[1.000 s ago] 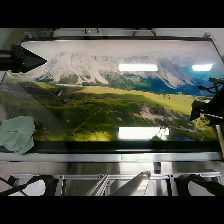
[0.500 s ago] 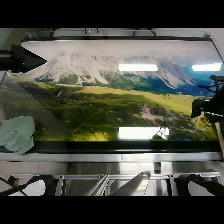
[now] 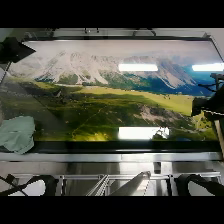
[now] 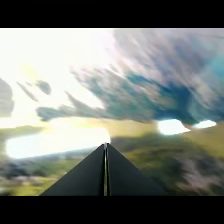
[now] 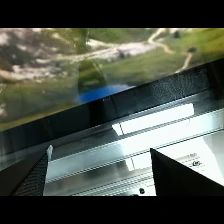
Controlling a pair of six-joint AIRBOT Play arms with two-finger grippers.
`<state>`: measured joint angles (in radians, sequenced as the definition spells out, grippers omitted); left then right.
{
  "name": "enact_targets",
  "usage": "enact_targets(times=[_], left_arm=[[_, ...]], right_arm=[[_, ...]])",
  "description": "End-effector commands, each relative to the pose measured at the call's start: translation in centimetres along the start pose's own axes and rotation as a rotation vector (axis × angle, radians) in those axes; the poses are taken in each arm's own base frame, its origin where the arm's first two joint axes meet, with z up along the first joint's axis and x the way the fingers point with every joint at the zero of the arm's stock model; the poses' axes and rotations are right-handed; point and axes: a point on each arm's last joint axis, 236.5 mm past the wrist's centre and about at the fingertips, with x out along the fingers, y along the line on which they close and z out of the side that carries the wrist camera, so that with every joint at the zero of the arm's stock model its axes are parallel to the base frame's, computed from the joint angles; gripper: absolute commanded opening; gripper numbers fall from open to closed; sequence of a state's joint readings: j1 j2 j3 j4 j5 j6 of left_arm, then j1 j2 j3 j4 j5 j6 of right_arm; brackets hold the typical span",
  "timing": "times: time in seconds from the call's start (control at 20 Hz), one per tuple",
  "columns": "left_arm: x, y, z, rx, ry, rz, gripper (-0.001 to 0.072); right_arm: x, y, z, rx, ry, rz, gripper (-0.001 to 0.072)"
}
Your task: Fold the shirts.
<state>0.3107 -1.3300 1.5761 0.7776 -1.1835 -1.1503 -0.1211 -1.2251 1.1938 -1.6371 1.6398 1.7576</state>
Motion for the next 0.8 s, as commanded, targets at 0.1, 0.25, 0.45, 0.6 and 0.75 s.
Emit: enact_targets(times=[0.1, 0.25, 0.45, 0.6, 0.75], left_arm=[[-2.6, 6.7, -1.1, 0.018, 0.032, 0.210, 0.0002], [-2.3, 10.0, -7.9, -0.096, 0.146, 0.225, 0.0002], [-1.6, 10.8, -13.9, -0.134, 0.194, 0.243, 0.0003], [-1.2, 10.6, -16.9, -0.157, 0.236, 0.233, 0.0003], [-1.1, 10.5, -17.7, -0.172, 0.238, 0.235, 0.0003]], right_arm=[[0.0, 0.1, 0.0, 0.000, -0.001, 0.006, 0.0705], [-0.1, 1.1, -0.4, -0.052, 0.015, 0.048, 0.0704], [0.0, 1.0, -0.4, -0.105, 0.015, 0.044, 0.0705], [0.0, 1.4, 0.6, -0.083, -0.025, 0.058, 0.0704], [0.5, 2.1, 3.3, -0.065, -0.111, 0.075, 0.0705]])
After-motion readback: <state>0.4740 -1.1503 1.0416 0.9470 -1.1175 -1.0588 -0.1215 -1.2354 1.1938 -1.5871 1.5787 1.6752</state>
